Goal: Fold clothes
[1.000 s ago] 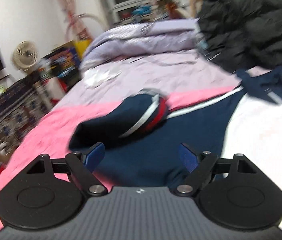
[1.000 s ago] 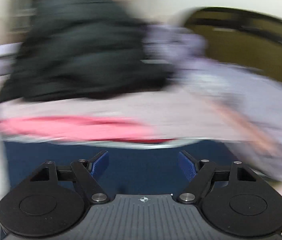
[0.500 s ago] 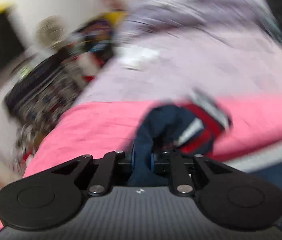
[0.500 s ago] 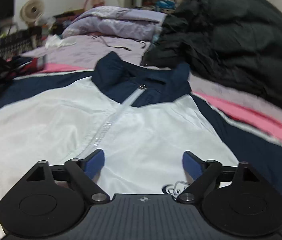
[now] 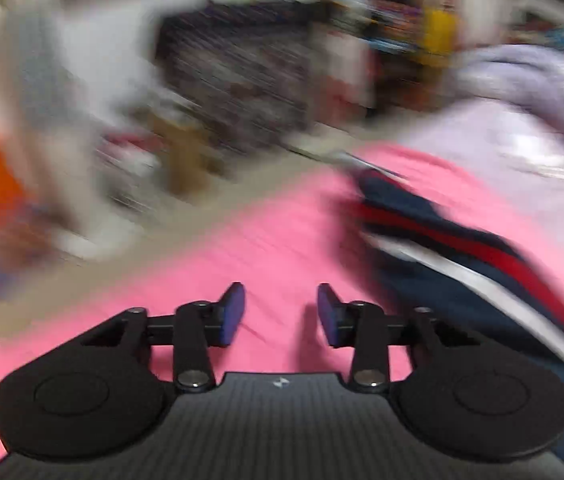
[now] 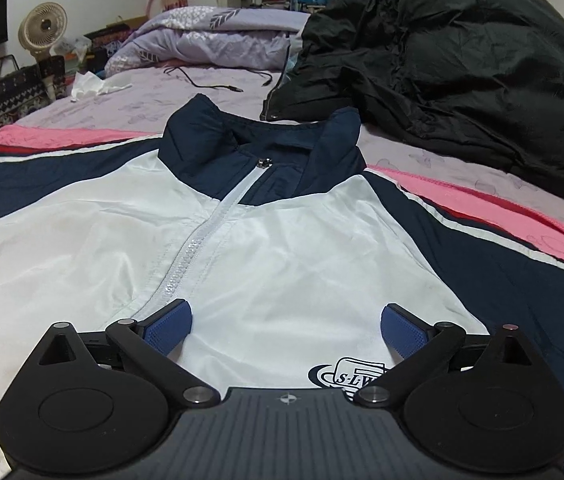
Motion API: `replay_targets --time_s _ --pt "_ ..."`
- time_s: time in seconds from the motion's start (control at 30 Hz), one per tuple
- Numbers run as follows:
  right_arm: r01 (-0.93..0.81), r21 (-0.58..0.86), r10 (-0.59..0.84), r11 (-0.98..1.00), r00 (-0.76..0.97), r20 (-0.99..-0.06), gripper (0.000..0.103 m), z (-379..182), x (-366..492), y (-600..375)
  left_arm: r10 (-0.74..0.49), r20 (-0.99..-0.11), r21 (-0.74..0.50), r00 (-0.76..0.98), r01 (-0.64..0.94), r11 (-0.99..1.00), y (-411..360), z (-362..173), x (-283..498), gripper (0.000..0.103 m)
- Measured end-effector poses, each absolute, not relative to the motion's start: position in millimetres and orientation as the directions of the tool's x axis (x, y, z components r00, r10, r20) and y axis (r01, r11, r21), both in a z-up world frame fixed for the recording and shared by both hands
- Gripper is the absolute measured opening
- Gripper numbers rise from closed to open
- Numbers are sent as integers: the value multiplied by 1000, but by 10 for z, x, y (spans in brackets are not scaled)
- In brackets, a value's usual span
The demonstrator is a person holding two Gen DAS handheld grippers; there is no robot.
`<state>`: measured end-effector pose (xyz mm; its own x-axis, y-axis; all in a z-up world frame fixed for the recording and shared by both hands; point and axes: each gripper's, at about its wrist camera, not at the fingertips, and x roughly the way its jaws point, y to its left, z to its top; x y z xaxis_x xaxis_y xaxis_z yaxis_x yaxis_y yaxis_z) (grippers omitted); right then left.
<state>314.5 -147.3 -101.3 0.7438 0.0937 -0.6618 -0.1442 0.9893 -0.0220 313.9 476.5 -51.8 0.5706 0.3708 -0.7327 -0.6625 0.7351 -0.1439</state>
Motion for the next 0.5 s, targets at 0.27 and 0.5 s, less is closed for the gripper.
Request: replay_targets --time_s 0.27,0.5 --pt "-130 -42 71 991 749 -659 102 -1016 3138 -1428 222 -660 -214 718 -462 861 4118 -496 3679 42" --pt "-131 -33 77 991 747 -660 103 -1023 3146 -1441 -212 -511 -52 833 216 975 2936 47 3736 67"
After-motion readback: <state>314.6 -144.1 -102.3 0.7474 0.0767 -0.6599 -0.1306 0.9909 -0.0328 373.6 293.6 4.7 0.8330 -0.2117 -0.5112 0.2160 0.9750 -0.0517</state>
